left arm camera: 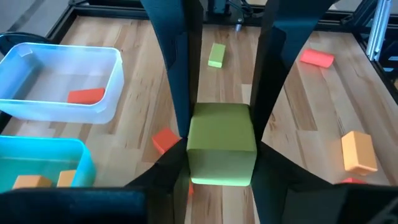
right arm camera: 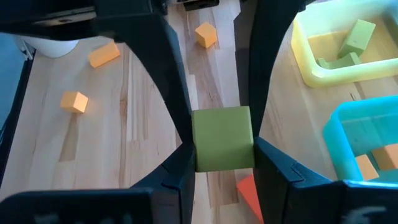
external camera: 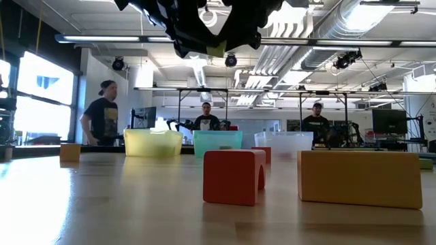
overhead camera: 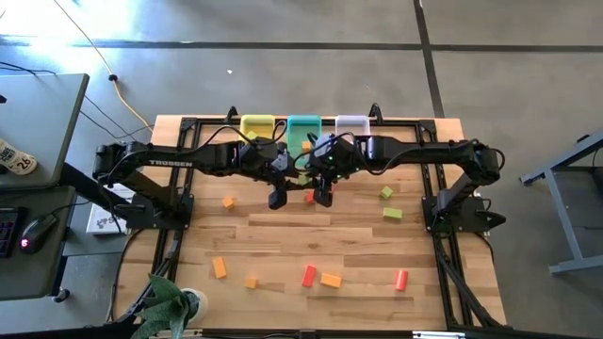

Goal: Sort & place blocks by color
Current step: Put the green block into the yellow bin

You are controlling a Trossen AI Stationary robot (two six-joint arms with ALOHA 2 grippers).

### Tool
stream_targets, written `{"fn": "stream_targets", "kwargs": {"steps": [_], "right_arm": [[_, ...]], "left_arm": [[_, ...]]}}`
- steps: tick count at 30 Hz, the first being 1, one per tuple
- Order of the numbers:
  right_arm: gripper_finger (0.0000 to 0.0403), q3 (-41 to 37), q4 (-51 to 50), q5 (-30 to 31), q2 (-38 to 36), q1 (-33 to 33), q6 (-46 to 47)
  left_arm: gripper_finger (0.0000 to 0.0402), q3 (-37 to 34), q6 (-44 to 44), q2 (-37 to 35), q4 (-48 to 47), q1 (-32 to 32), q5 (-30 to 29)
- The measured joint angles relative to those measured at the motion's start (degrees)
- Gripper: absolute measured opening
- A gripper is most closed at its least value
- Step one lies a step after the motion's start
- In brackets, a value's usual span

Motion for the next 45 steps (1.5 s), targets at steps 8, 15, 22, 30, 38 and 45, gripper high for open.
{"fn": "stream_targets", "kwargs": {"steps": [8,15,22,30,38,45], "right_arm": [[0.0139,-0.02,0.12,0.11,0.02,-0.01,0.46],[0.0219,-0.03,0.39,2.56,0.02,-0.01,2.72],[0.0225,-0.03,0.17,10.47,0.02,-0.04,3.45],[0.0226,-0.03,0.13,13.69,0.02,-1.19,2.93],[0.0227,-0.03,0.15,13.08,0.02,-6.35,-0.08],[0.0227,-0.03,0.31,7.36,0.02,-12.57,-0.7]], "left_arm": [[0.0104,0.0,1.65,0.0,-0.08,-0.03,-0.44],[0.0104,0.0,5.9,0.0,-3.86,0.29,-3.72],[0.0105,0.0,7.13,0.0,-9.6,3.18,-11.32],[0.0106,0.0,6.19,0.0,-11.99,11.62,-15.37],[0.0107,0.0,0.92,3.4,-12.72,21.4,-14.71],[0.0108,-0.04,-4.99,8.95,-14.92,25.48,-13.53]]}}
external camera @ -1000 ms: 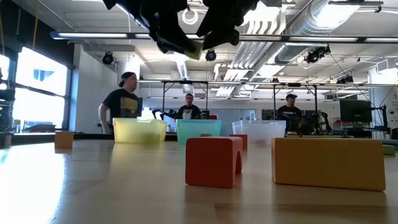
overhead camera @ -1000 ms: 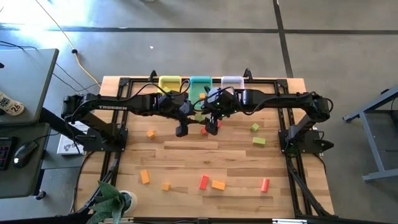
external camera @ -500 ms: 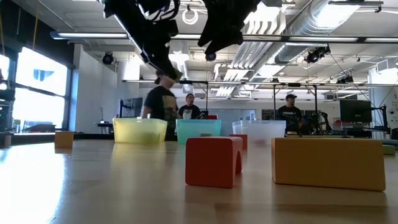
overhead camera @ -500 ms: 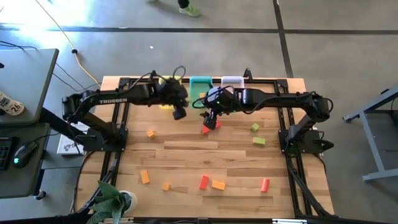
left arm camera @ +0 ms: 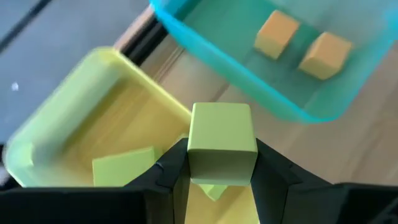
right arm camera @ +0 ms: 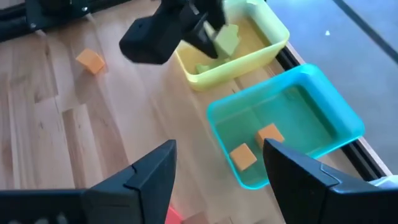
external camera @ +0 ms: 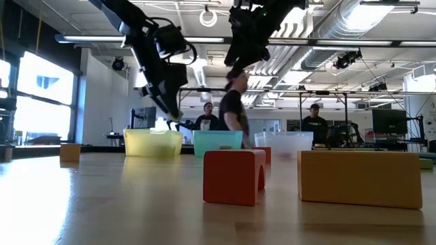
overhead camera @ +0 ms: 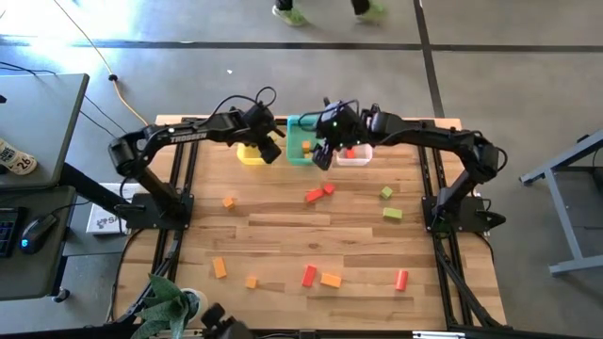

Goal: Sort & place blocks by color
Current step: Put the green block into the yellow bin

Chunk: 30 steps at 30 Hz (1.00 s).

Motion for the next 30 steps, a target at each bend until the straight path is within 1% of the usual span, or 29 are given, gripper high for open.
{"fn": "stream_targets", "kwargs": {"steps": [7,11,15,20,23,27,30], "right_arm": [[0.0227,0.0,-0.84,-5.73,0.0,-3.91,0.12],[0.0227,0.0,-2.3,-6.32,0.0,-4.51,1.88],[0.0227,0.0,-3.9,-6.65,0.19,-4.56,2.81],[0.0227,-0.07,-5.63,-8.73,1.56,-4.34,5.12],[0.0227,-0.13,-7.55,-9.06,3.09,-3.98,4.89],[0.0227,-0.13,-10.71,-9.19,4.86,-3.54,2.59],[0.0227,-0.13,-13.66,-9.43,6.11,-3.43,4.07]], "left_arm": [[0.0108,0.0,-3.13,2.32,-0.87,1.52,-0.05],[0.0108,0.0,-3.54,2.59,-1.53,2.11,-0.81],[0.0108,0.0,-5.55,2.59,-2.59,2.37,-3.39],[0.0111,0.0,-6.15,2.85,-4.89,2.93,-2.92],[0.0124,0.0,-6.17,2.85,-5.56,2.93,-2.9],[0.0152,0.0,-6.15,2.85,-5.56,2.9,-2.84],[0.0174,0.0,-6.15,2.85,-5.54,2.91,-2.86]]}}
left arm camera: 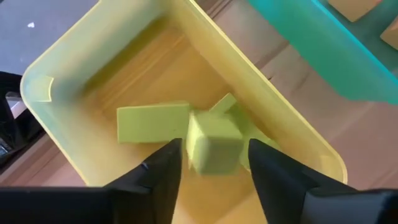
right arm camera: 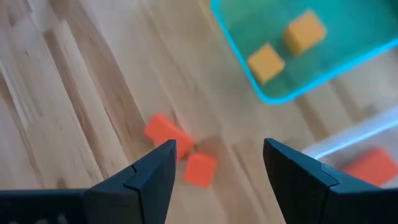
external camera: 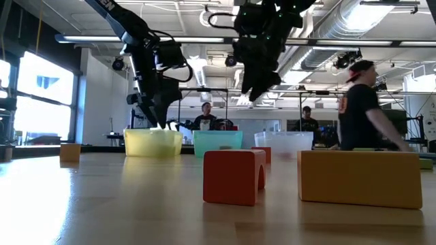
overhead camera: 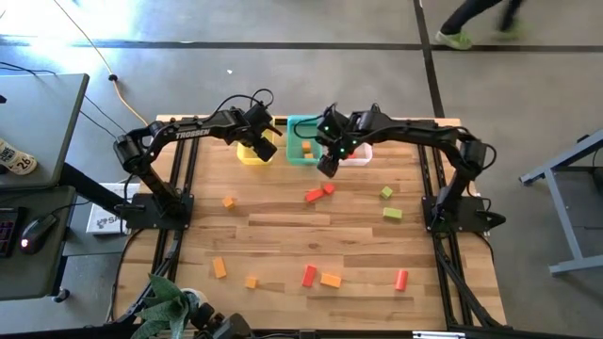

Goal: Sort & place blocks by color
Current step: Put the green block into the yellow bin, then put the orange block into the white bin

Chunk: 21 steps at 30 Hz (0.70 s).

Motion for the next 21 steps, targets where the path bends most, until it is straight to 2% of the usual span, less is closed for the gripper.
{"fn": "stream_targets", "kwargs": {"steps": [7,15,21], "right_arm": [[0.0227,-0.01,-3.65,-1.06,1.86,1.09,5.92],[0.0227,-0.04,-4.86,-2.02,4.5,2.39,11.16],[0.0227,-0.04,-4.88,-1.23,7.4,3.86,13.48]], "left_arm": [[0.0209,0.01,0.0,0.0,0.01,0.0,0.48],[0.021,0.92,0.0,0.0,-0.49,-0.02,6.74],[0.0209,4.75,3.0,0.0,-4.1,-0.28,8.61]]}}
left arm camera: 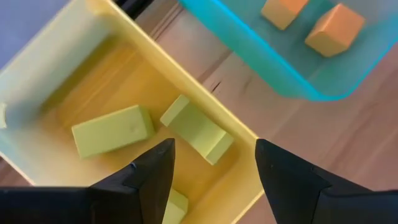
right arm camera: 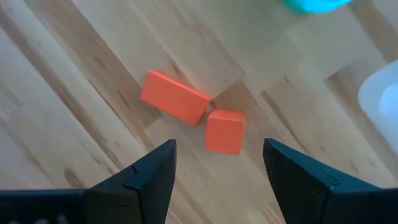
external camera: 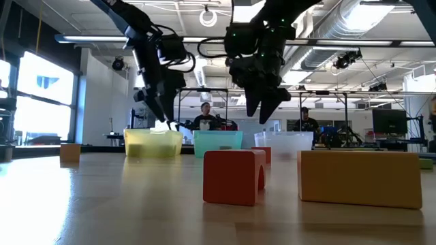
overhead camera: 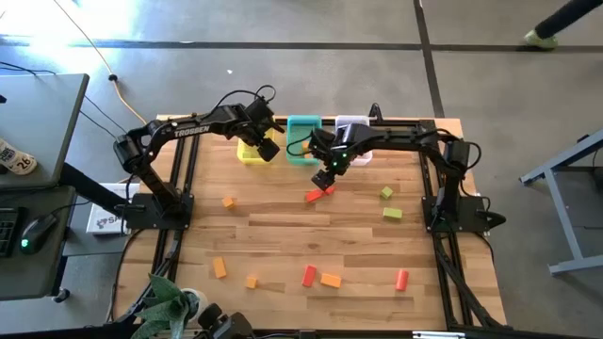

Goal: Sort & place blocks by color
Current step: Put the orange block into the white bin

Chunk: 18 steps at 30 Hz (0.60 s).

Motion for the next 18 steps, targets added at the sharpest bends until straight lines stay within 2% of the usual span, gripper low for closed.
{"fn": "stream_targets", "kwargs": {"steps": [10,18], "right_arm": [[0.0227,0.0,-0.31,3.04,5.6,1.56,3.1],[0.0227,0.0,0.16,3.04,9.04,1.61,3.08]], "left_arm": [[0.0209,7.7,3.06,-0.02,-7.24,-0.16,0.24],[0.0209,12.32,5.56,-0.02,-9.63,-0.15,0.05]]}}
